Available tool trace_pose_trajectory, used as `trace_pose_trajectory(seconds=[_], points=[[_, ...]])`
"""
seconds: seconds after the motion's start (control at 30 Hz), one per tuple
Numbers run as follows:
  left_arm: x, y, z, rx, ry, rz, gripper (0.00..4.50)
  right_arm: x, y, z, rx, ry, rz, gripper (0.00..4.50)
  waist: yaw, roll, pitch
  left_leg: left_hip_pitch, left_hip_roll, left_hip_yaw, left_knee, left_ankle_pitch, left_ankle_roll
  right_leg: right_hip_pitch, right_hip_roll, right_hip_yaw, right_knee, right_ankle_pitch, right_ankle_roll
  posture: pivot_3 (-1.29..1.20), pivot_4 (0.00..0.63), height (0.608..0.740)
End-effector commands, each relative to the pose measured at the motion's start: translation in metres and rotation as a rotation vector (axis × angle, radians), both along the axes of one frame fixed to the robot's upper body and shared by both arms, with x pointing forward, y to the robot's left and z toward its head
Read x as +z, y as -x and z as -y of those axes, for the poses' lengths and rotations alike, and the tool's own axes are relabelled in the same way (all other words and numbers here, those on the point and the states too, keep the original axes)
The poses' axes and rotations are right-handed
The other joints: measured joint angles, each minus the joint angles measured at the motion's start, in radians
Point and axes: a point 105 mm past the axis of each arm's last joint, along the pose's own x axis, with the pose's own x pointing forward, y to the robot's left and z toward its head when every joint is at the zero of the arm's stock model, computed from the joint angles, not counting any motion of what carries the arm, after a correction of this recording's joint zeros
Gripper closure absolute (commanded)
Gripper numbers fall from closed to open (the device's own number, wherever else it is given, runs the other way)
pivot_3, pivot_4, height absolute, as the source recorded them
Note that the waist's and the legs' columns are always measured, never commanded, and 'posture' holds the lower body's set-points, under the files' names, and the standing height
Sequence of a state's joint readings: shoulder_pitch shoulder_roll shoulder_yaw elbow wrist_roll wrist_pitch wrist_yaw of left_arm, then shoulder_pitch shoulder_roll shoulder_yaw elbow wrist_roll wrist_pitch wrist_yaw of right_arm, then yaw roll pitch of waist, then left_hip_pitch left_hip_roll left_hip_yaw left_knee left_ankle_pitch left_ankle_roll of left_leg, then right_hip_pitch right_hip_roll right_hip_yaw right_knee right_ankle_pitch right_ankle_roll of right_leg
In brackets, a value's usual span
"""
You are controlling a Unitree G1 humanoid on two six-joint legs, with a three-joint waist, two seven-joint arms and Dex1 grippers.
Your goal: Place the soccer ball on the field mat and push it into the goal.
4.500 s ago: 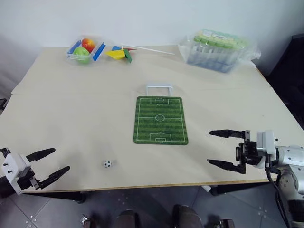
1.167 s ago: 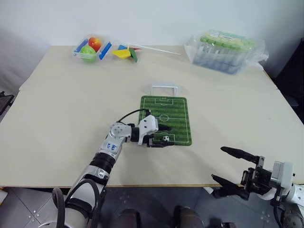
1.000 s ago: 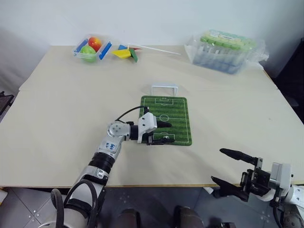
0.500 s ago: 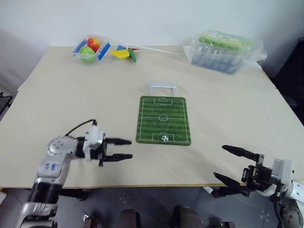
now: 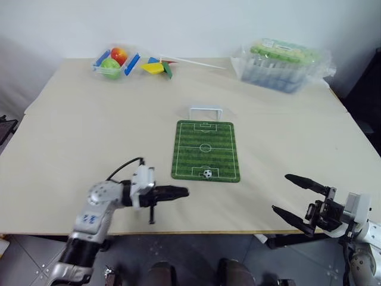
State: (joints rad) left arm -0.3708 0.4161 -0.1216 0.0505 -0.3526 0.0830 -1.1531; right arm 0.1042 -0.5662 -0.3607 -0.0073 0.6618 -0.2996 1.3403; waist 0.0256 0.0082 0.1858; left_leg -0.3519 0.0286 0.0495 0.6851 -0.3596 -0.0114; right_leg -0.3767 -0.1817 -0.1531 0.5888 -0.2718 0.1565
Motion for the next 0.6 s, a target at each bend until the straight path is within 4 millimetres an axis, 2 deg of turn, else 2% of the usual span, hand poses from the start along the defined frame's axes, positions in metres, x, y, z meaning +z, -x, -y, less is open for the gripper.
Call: trace_pose_trajectory(seconds=[0.03,0.13,0.3,0.47,0.6], points=[[-0.005,-0.012,0.025,-0.013,-0.044,-0.009,4.46,0.008,0.004,0.002,0.008,0.005,0.011,0.0,0.0,0.0,0.0,0.0,0.0,0.0,0.0,0.0,0.0,0.0,0.0,0.0,0.0,0.0,0.0,0.0,0.15,0.74],[-0.01,-0.026,0.038,0.001,-0.075,-0.008,4.46,0.008,0.008,0.0,0.003,0.007,0.0,0.0,-0.001,0.0,0.0,0.0,0.0,0.0,0.0,0.0,0.0,0.0,0.0,0.0,-0.001,0.0,0.0,0.0,0.15,0.74],[-0.014,-0.035,0.042,0.006,-0.103,-0.011,4.46,0.007,0.014,-0.003,-0.016,0.001,-0.005,0.0,-0.001,0.0,0.0,0.0,0.0,0.0,0.0,0.0,0.0,0.0,0.0,0.0,-0.001,0.0,0.0,0.0,0.15,0.74],[-0.009,-0.052,0.052,0.052,-0.075,0.015,4.46,0.006,0.018,-0.007,-0.044,-0.014,-0.004,0.0,0.004,-0.001,0.0,-0.001,0.0,0.0,0.0,0.0,0.0,0.0,0.0,0.0,-0.001,0.0,0.0,0.0,0.15,0.74],[0.004,-0.086,0.06,0.191,-0.04,0.048,4.46,0.007,0.018,-0.011,-0.079,-0.035,0.008,0.0,0.006,-0.001,0.001,-0.001,0.0,0.0,0.0,0.0,0.0,0.0,0.0,0.0,-0.002,0.0,0.001,0.0,0.15,0.74]])
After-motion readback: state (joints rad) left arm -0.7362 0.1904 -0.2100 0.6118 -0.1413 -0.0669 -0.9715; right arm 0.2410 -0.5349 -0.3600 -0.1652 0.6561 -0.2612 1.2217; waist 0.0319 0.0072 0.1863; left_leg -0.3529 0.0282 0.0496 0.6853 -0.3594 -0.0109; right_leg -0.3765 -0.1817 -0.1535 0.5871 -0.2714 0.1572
